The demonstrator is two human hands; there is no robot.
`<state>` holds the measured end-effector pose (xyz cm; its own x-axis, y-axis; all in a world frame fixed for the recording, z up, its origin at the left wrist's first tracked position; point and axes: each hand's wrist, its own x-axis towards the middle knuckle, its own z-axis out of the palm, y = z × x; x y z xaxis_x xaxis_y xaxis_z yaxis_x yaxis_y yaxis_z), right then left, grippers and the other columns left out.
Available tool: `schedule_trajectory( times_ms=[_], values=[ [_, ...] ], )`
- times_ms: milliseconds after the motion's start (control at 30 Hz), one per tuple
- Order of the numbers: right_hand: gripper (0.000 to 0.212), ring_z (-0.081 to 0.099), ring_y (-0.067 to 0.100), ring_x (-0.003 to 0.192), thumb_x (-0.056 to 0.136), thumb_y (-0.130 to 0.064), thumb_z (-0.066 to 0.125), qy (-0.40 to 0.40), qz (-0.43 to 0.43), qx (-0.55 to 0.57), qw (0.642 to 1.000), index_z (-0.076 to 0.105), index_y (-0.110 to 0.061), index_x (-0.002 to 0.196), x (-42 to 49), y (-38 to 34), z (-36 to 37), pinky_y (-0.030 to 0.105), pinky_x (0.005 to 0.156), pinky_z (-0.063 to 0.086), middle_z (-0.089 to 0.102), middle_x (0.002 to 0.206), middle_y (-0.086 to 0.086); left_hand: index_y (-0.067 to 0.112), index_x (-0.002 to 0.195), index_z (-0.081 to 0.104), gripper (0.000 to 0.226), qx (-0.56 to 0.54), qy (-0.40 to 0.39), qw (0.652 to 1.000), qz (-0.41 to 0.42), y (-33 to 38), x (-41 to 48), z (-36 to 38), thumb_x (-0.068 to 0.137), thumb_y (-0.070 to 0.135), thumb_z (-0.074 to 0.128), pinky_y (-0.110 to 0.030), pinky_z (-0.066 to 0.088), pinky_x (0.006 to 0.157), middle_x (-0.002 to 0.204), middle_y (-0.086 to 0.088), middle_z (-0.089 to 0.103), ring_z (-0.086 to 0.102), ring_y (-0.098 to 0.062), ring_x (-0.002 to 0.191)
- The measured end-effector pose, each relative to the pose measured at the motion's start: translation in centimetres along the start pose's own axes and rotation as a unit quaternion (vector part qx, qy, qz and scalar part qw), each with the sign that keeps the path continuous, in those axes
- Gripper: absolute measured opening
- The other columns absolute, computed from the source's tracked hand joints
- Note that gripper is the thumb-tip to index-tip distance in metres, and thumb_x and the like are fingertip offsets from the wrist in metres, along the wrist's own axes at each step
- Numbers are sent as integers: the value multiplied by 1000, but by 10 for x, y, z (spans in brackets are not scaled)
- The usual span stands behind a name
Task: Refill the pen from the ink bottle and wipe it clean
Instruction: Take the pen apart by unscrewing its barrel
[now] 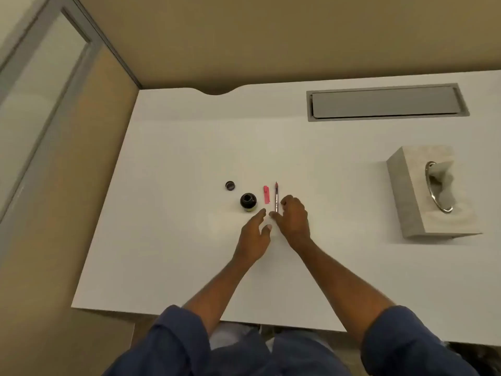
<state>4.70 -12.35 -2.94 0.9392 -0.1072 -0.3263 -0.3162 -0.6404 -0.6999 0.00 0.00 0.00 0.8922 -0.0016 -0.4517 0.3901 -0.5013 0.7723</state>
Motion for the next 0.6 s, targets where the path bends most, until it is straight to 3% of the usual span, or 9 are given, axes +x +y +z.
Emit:
schedule_trajectory(
  times_ms=[100,200,267,333,400,533,600],
  values=[
    [18,64,31,96,92,-4,67,3,-3,-33,999,59,-2,108,6,-1,-3,36,73,48,65,105,13,10,148,47,46,-27,16,999,-39,5,5,-1,104,17,53,-18,35,104,148,-6,56,52,-18,136],
    [25,66,28,94,87,-1,65,-1,29,-12,1000,64,-2,111,7,0,-16,33,75,50,71,102,13,12,146,50,46,-77,8,994,-72,12,9,3,102,22,56,-24,41,107,143,-4,61,56,-16,130],
    [27,68,22,91,83,-3,68,15,62,50,997,69,-6,110,2,2,-32,32,80,54,74,99,7,14,142,56,44,-123,4,988,-98,18,14,4,100,26,59,-31,43,110,141,-5,62,57,-18,128],
    [22,71,16,88,82,-6,70,16,88,140,986,74,-13,103,-6,3,-50,33,86,58,76,95,1,15,126,67,30,-225,3,966,-128,25,21,5,98,25,62,-35,47,109,136,-11,65,62,-21,123],
    [18,71,12,84,84,-10,72,-10,97,220,971,76,-20,99,-18,6,-67,31,83,59,77,91,-3,20,110,70,15,-314,-4,940,-135,35,25,5,98,27,64,-30,51,101,126,-11,70,67,-18,112],
    [16,68,11,86,92,-7,70,-82,101,339,932,78,-17,102,-41,15,-98,26,83,59,73,88,-4,15,119,67,29,-383,-59,915,-117,49,31,4,99,35,62,-34,44,110,109,12,75,63,-19,122],
    [17,69,14,88,95,-5,68,-113,116,399,903,78,-12,108,-51,19,-108,26,86,59,73,90,1,8,127,66,34,-412,-90,901,-97,54,30,4,102,30,59,-36,41,113,112,11,75,63,-18,126]
  ],
)
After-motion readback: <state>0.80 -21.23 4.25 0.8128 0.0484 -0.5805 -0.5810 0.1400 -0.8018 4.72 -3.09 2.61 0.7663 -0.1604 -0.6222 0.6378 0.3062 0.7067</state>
